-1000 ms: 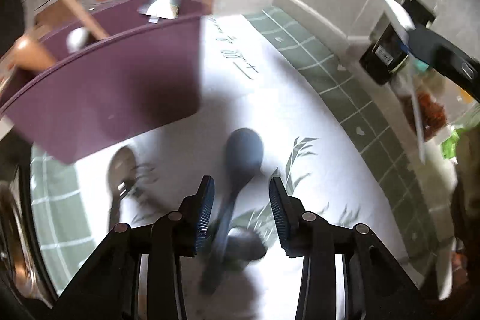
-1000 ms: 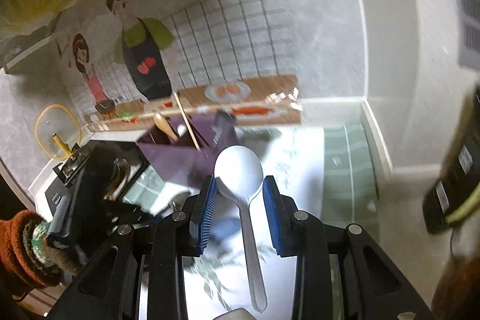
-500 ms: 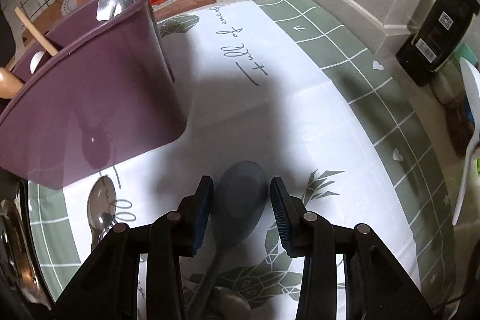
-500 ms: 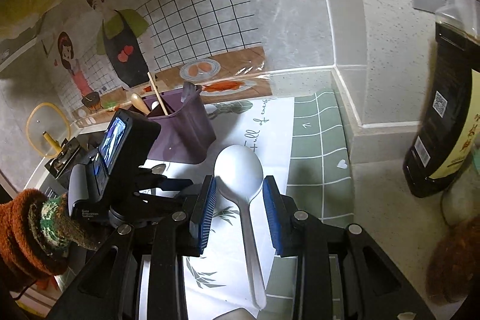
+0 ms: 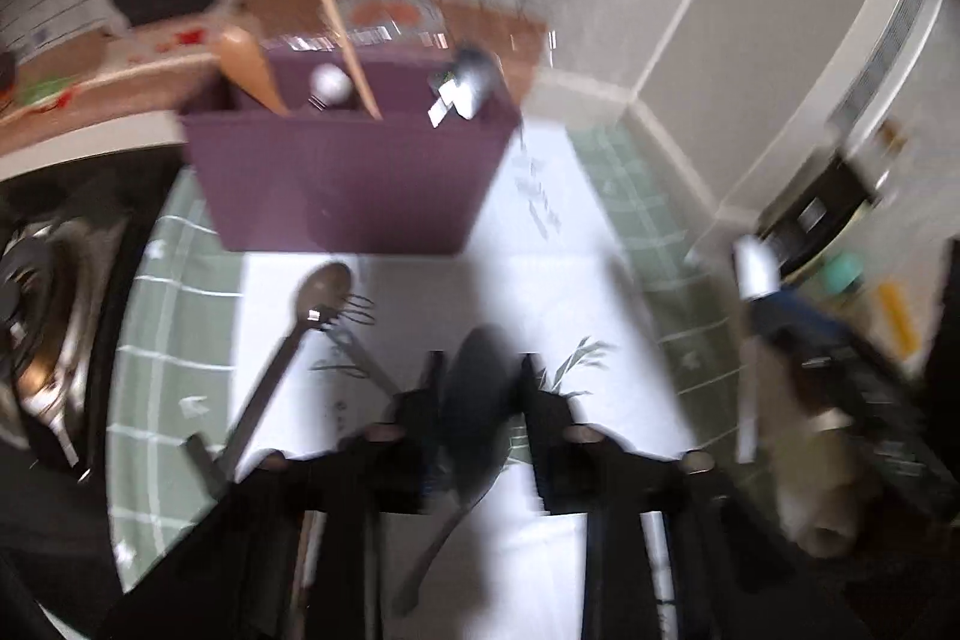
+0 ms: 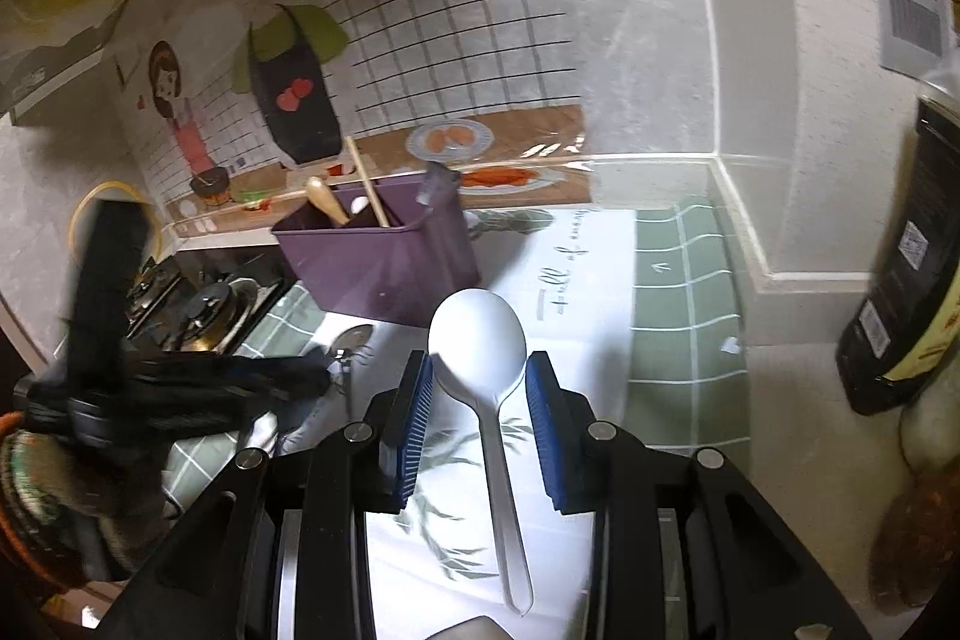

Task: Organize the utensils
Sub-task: 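Drop the blue spatula into the purple holder while the right tool raises the white spoon, then lower the white spoon into the purple holder and open the right tool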

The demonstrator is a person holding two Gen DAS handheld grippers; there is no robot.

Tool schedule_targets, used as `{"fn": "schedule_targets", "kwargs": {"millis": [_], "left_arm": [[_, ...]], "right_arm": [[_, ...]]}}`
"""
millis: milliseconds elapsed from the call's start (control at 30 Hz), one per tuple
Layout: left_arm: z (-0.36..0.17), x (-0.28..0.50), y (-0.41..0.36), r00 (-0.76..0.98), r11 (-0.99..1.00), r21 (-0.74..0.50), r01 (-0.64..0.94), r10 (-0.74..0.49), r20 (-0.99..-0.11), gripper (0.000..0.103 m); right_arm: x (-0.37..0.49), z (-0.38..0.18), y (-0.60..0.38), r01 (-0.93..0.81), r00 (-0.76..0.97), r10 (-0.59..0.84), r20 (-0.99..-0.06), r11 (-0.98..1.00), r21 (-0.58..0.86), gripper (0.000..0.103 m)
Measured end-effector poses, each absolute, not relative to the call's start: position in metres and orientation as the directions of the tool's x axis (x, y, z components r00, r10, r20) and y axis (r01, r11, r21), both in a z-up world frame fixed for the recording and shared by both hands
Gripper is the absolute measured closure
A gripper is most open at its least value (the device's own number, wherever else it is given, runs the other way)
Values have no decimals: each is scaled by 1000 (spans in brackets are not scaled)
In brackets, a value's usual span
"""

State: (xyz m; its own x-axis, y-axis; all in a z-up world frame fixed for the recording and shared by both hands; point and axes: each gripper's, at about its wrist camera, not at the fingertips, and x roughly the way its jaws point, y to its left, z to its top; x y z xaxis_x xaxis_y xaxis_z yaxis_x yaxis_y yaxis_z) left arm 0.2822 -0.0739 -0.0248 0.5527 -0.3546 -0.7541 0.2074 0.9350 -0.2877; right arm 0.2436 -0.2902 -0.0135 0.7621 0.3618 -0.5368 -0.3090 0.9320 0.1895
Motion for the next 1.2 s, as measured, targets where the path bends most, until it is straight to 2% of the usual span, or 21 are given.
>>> {"fn": "schedule_targets", "kwargs": {"millis": [100,333,467,567,733,800,867,1000,1200], "left_arm": [[-10,270,-53,597,936,-293,194,-349,-723,91],[-14,262,-9,607,934,-334,128,-340,-718,91],[10,257,4,636,918,-369,149,-374,-675,91],[67,264,17,701,882,-428,196,-431,-568,91],[161,282,32,803,841,-457,292,-475,-361,91],[176,295,36,830,843,-453,290,-457,-320,91],[178,310,39,844,843,-460,279,-443,-301,91],[158,347,42,842,843,-477,250,-433,-322,91],[96,410,39,803,852,-494,173,-412,-430,91]], "right_arm": [[247,-14,-275,-332,748,387,-539,922,202,73],[260,-23,-244,-354,705,415,-576,909,221,73],[262,-11,-235,-373,710,421,-564,905,207,73],[269,26,-230,-405,749,454,-482,890,210,73],[280,124,-225,-514,800,560,-216,825,235,73],[285,142,-218,-537,811,569,-140,817,209,73],[297,146,-212,-534,821,560,-111,822,199,73],[338,121,-195,-506,830,535,-157,841,192,73],[395,67,-186,-466,823,513,-244,855,228,73]]}}
